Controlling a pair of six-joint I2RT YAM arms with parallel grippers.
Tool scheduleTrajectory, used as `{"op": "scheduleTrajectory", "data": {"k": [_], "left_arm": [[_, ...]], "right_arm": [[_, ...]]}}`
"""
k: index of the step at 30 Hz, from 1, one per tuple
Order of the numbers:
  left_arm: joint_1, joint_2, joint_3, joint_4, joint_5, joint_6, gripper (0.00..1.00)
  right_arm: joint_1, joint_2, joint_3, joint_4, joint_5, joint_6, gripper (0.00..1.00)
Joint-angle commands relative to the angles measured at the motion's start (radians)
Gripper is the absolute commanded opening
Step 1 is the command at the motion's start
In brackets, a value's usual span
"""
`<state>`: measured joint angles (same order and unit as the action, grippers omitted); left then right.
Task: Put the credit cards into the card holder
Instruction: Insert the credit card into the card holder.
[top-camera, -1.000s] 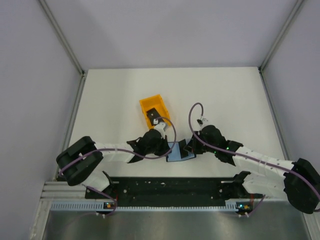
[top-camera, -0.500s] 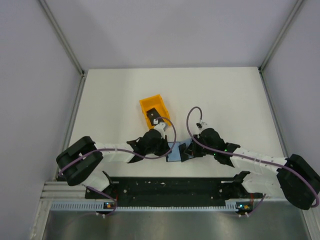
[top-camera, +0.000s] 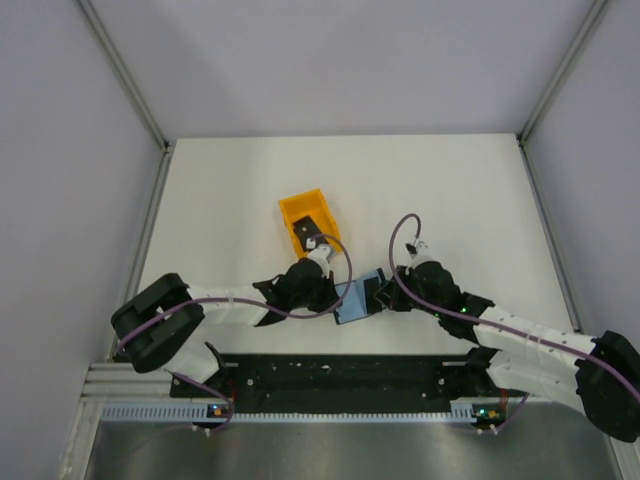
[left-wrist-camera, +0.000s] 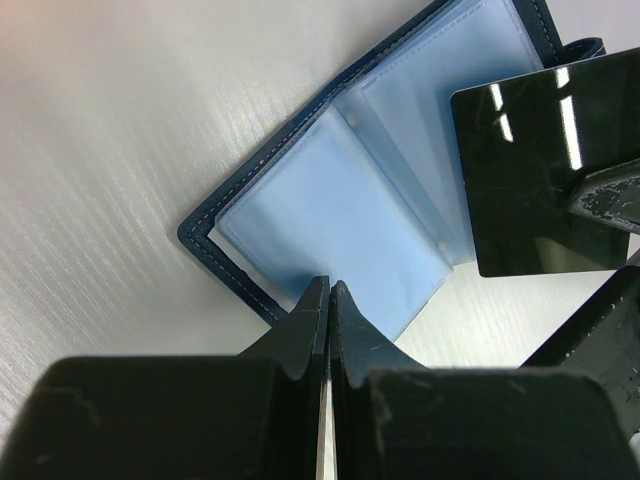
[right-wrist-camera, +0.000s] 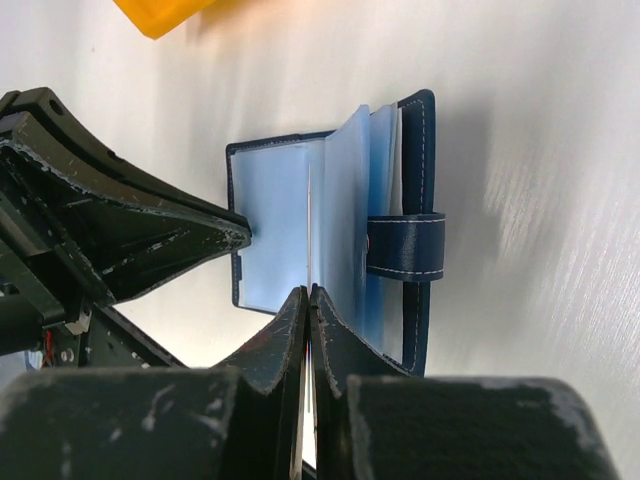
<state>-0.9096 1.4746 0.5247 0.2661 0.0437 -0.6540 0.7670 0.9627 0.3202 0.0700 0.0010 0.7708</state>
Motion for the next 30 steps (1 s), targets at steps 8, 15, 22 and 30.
{"op": "scheduleTrajectory", "data": {"k": [8,15,22,30], "left_arm": [[-0.003,-0.023,-0.022,-0.015,-0.024,0.013,0.00],[-0.003,-0.030,-0.028,-0.018,-0.028,0.014,0.00],[-0.003,-0.025,-0.028,-0.016,-0.028,0.016,0.00],[-0.003,-0.022,-0.026,-0.014,-0.025,0.016,0.00]], "right_arm": [[-0.080,0.082,0.157,-0.068,-0.188,-0.103,0.00],[-0.127,0.211,0.226,-0.068,-0.338,-0.128,0.00],[-0.135,0.281,0.237,-0.095,-0.352,-0.156,0.00],[-0.143,0.323,0.234,-0.079,-0.348,-0.171,0.00]]}}
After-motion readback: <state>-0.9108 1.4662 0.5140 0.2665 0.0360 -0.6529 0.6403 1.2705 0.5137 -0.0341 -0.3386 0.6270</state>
